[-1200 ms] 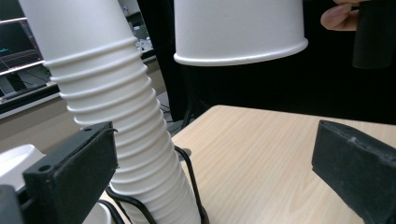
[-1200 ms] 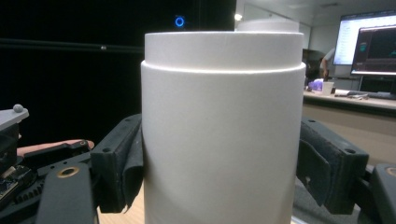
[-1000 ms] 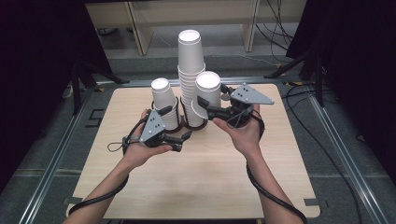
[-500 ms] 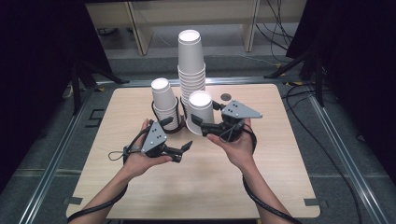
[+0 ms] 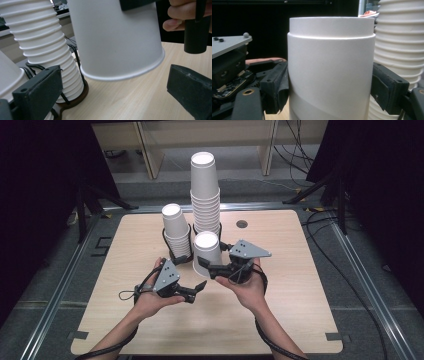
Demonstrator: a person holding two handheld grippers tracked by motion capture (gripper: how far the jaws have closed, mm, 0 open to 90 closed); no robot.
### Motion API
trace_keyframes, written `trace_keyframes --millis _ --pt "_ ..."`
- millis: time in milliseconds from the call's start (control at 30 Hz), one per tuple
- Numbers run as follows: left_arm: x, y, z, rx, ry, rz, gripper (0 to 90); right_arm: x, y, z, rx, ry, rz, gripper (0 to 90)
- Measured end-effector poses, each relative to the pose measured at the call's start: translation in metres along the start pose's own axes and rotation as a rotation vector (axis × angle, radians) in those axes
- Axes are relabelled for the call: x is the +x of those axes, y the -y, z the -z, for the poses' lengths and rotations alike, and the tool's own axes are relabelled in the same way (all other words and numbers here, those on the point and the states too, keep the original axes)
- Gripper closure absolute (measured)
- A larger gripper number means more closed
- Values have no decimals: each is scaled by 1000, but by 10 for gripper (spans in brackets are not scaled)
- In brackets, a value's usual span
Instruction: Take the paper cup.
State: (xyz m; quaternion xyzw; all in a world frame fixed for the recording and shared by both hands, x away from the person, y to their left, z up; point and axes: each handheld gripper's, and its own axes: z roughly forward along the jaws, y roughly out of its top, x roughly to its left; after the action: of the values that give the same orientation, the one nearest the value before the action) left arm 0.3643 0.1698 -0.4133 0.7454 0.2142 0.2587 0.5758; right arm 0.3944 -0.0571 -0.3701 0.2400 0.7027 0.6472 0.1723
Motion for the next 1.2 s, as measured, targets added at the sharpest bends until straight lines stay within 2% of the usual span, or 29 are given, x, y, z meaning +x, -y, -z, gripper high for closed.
trace_keyframes --millis 33,100,133,167,200,233,267,300,333,367,400,433,467,533,567,600,633,700,733,767,800,833,900,933,1033,1100,1133,1200 --pt "0 0 1 20 0 -3 0 1 1 0 14 -1 9 237" --pt "-1 2 0 17 1 -4 0 3 5 -3 8 -14 1 237" --pt "-1 2 0 18 2 -3 0 5 6 -3 22 -19 -19 237" --pt "-2 3 -1 -1 7 4 0 4 8 -5 6 -27 -2 237" --pt "-2 3 -1 2 5 4 0 6 8 -4 34 -31 -33 237" --pt "-2 3 0 23 1 1 0 7 9 -4 43 -40 -44 237" --pt "-2 3 0 23 3 3 1 8 11 -5 40 -42 -43 237" --pt "-2 4 0 24 5 6 1 8 11 -5 35 -25 -27 237" --pt "-3 5 -2 10 7 11 1 8 12 -6 25 -29 -14 237" --pt "-3 5 -1 26 9 9 1 9 13 -7 33 -35 -23 237" --pt "-3 5 -1 27 11 13 1 11 14 -8 39 -41 -48 237" --pt "-3 6 -2 27 13 20 0 12 15 -7 49 -37 -53 236" --pt "-3 7 -3 17 12 25 2 12 16 -9 42 -42 -39 236" --pt "-2 7 -3 29 14 21 2 12 17 -9 48 -39 -40 236" --pt "-3 7 -3 30 17 30 2 12 19 -11 41 -39 -20 236" --pt "-3 8 -6 13 21 34 2 12 19 -12 31 -43 -17 236" --pt "-3 8 -5 29 21 30 2 14 20 -13 42 -43 -28 236" --pt "-3 10 -6 35 25 38 4 13 21 -14 36 -46 -5 236" --pt "-2 10 -6 41 27 40 3 14 23 -15 41 -60 -26 236" --pt "-2 11 -7 41 29 51 3 14 23 -14 44 -41 -10 235" --pt "-2 12 -9 22 33 56 2 15 24 -15 42 -53 -28 236" --pt "-2 12 -7 44 31 49 1 16 24 -15 48 -61 -40 235" --pt "-2 12 -8 45 31 56 0 16 26 -16 37 -57 -28 235" --pt "-2 12 -8 44 33 62 0 18 26 -15 68 -52 -54 235" --pt "-2 13 -9 42 37 76 0 17 27 -17 45 -52 -18 234" --pt "-2 13 -9 37 38 79 0 19 28 -16 70 -57 -50 234" --pt "-2 13 -10 44 35 83 0 17 28 -16 59 -41 -11 233" --pt "-2 14 -11 43 37 90 0 18 29 -17 51 -50 -26 233"
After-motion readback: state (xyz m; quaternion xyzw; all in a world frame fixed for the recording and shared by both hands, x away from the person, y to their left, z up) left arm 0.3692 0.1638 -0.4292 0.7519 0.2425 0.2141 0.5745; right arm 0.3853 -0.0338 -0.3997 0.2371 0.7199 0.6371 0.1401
